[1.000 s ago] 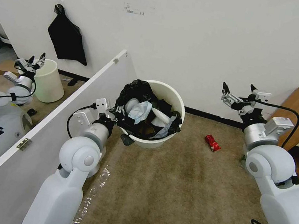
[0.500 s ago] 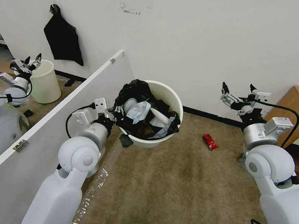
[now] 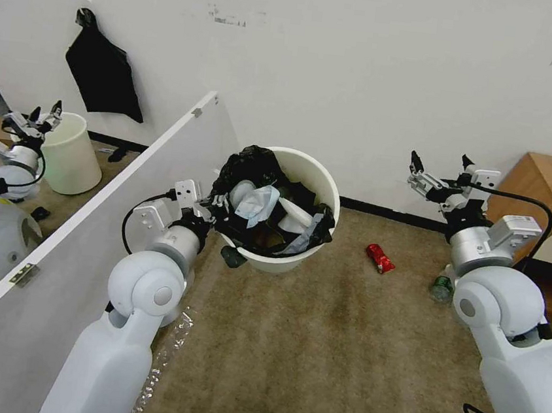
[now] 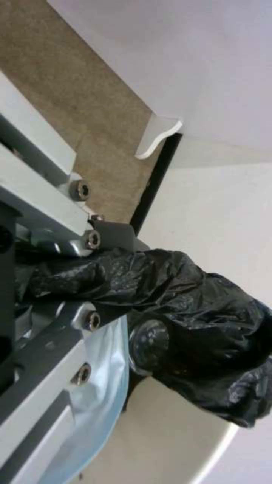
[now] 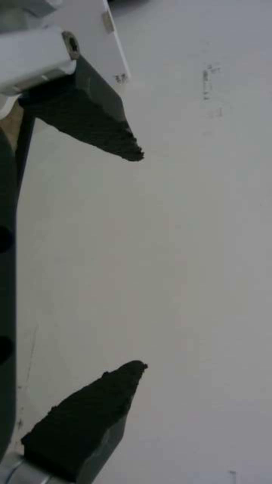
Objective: Pick up the trash bin, then pick up the garbage from the floor and place it into the trash bin.
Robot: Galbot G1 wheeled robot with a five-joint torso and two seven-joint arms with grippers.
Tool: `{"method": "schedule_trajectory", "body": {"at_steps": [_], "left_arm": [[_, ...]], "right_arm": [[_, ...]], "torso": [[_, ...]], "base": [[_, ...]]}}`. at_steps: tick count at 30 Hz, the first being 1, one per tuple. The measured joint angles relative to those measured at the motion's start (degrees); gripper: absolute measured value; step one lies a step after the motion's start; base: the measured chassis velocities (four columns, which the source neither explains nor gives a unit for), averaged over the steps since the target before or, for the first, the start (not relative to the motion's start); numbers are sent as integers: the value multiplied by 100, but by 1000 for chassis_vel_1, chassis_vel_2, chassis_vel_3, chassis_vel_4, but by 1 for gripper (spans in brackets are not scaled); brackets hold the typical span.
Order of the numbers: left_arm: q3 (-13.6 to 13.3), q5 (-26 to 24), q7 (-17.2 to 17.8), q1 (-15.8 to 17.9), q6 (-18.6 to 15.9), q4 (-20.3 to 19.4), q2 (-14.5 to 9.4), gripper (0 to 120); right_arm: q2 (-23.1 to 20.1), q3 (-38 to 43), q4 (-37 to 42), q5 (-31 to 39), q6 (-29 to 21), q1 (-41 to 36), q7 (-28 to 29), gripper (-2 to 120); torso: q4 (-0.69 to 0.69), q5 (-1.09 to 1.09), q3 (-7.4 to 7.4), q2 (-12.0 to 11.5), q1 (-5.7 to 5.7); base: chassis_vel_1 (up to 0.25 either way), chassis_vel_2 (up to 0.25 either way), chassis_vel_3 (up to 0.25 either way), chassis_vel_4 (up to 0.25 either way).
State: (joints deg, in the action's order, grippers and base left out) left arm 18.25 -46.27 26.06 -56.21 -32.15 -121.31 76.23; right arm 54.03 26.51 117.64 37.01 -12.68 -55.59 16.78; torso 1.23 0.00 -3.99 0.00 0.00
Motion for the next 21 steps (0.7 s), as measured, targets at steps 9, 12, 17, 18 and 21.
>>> {"method": "schedule_trajectory", "body": {"at_steps": [9,12,17,18,21], "left_arm": [[3,-4,4,-13,18,1,12,5],[4,-26,4,-4,48,1,15,5],[3,-36,7,4,68,3,10,5],[3,-32,8,4,65,3,7,5],[5,-2,8,3,25,3,5,5]], "right_arm": [[1,-2,1,-1,0,-9,-1,100],[7,-3,1,-2,0,-7,-2,100],[27,-10,2,-23,3,-13,-15,100],[27,-8,2,-23,5,-14,-17,100],[18,-6,4,-23,6,-17,-18,100]], "torso": [[3,0,0,0,0],[5,0,0,0,0],[0,0,0,0,0],[1,0,0,0,0],[1,0,0,0,0]], "base": [[0,0,0,0],[0,0,0,0],[0,0,0,0],[0,0,0,0],[0,0,0,0]]}}
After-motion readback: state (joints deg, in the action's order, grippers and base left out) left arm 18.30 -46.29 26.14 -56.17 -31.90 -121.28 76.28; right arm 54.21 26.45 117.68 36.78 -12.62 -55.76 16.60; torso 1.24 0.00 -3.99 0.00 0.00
